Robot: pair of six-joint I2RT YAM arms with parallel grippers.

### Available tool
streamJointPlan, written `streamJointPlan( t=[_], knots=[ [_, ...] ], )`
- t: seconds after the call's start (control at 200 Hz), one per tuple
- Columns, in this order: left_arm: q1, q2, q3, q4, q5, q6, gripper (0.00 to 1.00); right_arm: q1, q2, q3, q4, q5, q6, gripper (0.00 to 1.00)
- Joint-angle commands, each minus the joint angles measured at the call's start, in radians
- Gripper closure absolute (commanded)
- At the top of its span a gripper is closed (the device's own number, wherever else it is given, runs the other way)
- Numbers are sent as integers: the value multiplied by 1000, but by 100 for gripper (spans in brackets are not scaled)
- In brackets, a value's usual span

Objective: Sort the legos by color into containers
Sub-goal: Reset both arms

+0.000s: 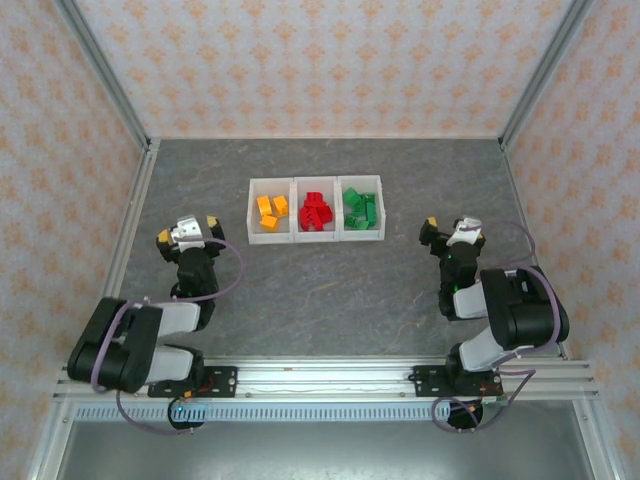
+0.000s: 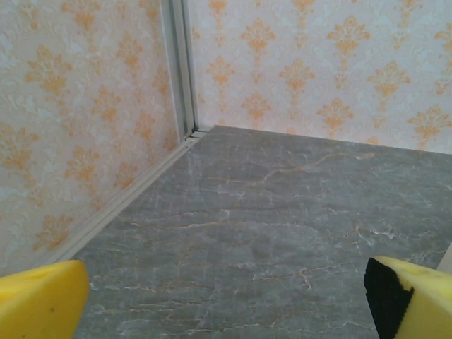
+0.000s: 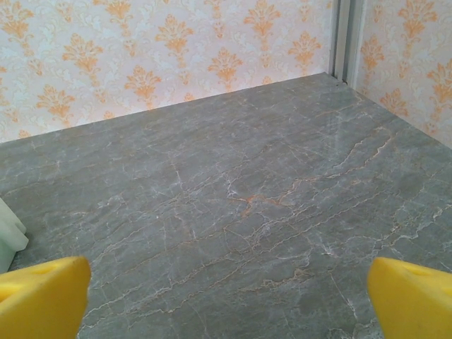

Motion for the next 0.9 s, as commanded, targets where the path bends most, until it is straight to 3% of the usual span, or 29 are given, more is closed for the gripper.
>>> streamJointPlan(
  t=[0.0,0.04,0.13,0.205,0.28,0.896],
  knots=[
    [13,155,-24,323,24,-10,0,-2,-13,15,25,-3,-15,0],
    [33,142,-6,221,65,-54,0,-3,-12,15,25,-4,-14,0],
    [53,178,5,257,86,-52,0,-2,-12,17,25,-4,-14,0],
    [60,157,20,174,93,-73,0,-3,-12,18,24,-7,-13,0],
    [61,174,12,231,94,-59,0,-4,-12,18,22,-10,-13,0],
    [59,168,13,220,96,-60,0,-9,-11,21,15,-21,-10,0]
  ],
)
